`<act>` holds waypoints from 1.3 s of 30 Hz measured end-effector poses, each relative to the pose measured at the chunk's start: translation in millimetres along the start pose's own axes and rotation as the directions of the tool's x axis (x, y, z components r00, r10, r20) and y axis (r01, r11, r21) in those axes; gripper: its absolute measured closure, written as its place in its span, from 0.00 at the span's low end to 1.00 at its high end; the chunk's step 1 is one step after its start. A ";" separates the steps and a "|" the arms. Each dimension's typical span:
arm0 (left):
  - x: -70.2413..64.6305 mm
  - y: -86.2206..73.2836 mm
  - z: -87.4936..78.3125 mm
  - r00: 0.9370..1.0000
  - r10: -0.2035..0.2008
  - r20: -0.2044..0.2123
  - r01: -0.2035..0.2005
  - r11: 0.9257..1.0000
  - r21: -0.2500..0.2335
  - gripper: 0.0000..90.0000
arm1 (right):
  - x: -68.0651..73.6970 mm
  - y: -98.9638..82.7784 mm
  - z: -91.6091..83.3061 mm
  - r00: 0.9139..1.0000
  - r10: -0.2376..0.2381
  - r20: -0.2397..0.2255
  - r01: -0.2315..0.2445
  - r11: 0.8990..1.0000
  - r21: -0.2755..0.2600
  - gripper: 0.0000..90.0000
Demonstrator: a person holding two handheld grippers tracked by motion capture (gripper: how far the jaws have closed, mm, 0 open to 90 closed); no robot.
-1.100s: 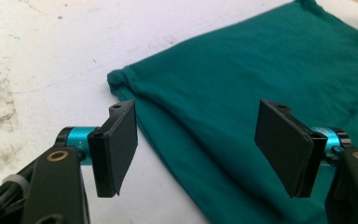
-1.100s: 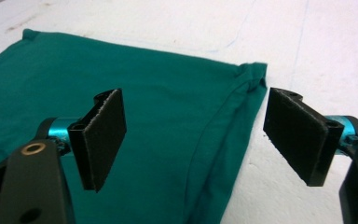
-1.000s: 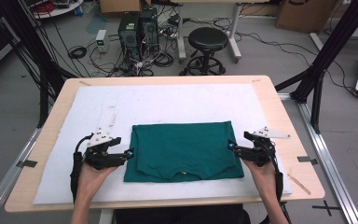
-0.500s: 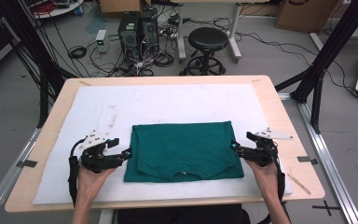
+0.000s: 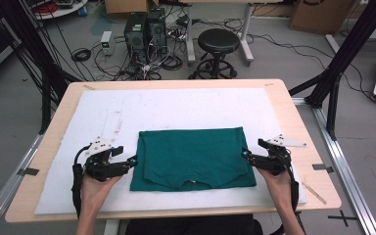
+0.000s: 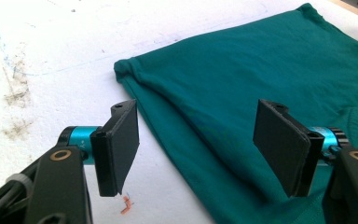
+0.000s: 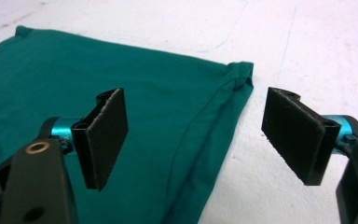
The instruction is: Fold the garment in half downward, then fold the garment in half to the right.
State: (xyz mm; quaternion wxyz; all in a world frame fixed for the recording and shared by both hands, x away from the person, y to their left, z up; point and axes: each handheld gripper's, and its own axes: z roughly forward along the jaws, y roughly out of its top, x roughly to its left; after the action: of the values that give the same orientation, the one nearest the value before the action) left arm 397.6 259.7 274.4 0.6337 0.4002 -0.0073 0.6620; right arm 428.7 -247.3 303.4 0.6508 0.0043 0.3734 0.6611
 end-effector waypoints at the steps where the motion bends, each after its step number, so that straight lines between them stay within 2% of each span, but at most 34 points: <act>1: -0.5 0.3 -0.2 1.000 0.000 0.000 0.000 1.000 0.000 0.35 | 0.3 0.0 0.0 1.000 -0.003 0.000 0.003 1.000 0.001 0.26; 5: -3.2 1.0 -0.1 1.000 0.005 -0.006 -0.005 1.000 0.000 0.35 | 1.7 1.1 -1.5 1.000 -0.002 -0.003 0.002 1.000 -0.003 0.26; 9: -5.9 0.6 2.2 1.000 0.004 -0.029 -0.004 1.000 0.005 0.35 | 2.6 2.1 -4.2 1.000 -0.002 0.003 0.002 1.000 -0.016 0.26; 12: -8.8 -0.8 6.0 0.999 -0.001 -0.035 0.002 1.000 0.022 0.35 | 4.0 2.1 -5.5 1.000 0.000 0.005 0.000 1.000 -0.024 0.26; 14: -13.2 -2.4 9.6 0.999 0.002 -0.039 -0.001 0.999 0.041 0.35 | 5.2 1.8 -5.2 1.000 -0.005 -0.001 0.005 1.000 -0.018 0.26; 16: -20.3 -3.7 11.3 0.997 0.021 -0.068 -0.017 0.999 0.052 0.35 | 6.7 1.6 -4.4 1.000 -0.007 -0.005 0.007 1.000 -0.013 0.26; 18: -26.2 -4.6 10.1 0.996 0.026 -0.091 -0.022 0.999 0.043 0.35 | 7.7 1.7 -3.7 1.000 -0.015 -0.008 0.015 1.000 -0.015 0.26; 22: -35.1 -9.6 11.2 0.994 0.030 -0.104 -0.024 0.998 0.050 0.35 | 12.8 2.5 -5.3 1.000 -0.028 -0.012 0.027 0.999 -0.023 0.27; 26: -37.8 -16.4 21.4 0.995 0.021 -0.099 -0.012 0.995 0.098 0.33 | 17.6 2.0 -4.5 0.999 -0.045 -0.013 0.045 0.999 -0.019 0.27; 29: -41.1 -19.7 29.2 0.993 -0.003 -0.119 0.019 0.992 0.127 0.32 | 20.6 1.5 -2.3 0.999 -0.046 -0.017 0.046 0.999 -0.009 0.27; 32: -44.9 -23.9 35.1 0.989 0.001 -0.149 0.023 0.987 0.159 0.30 | 25.6 1.9 0.7 0.998 -0.060 -0.020 0.060 0.998 0.004 0.27; 36: -46.4 -29.8 34.9 0.982 0.005 -0.187 0.029 0.983 0.181 0.29 | 36.4 6.3 3.0 0.995 -0.097 -0.037 0.098 0.995 0.008 0.27; 38: -46.0 -34.0 33.4 0.982 0.006 -0.190 0.031 0.982 0.189 0.29 | 43.1 10.2 4.3 0.992 -0.113 -0.052 0.113 0.994 0.006 0.27; 39: -45.5 -36.5 32.5 0.984 -0.007 -0.180 0.039 0.984 0.176 0.29 | 46.5 12.6 5.4 0.991 -0.119 -0.063 0.119 0.993 0.005 0.27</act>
State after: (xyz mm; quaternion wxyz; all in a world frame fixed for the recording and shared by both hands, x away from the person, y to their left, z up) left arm 439.8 212.3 253.8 0.6009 0.3944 0.1138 0.6858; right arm 413.5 -202.9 291.3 0.6770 -0.0356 0.3962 0.6192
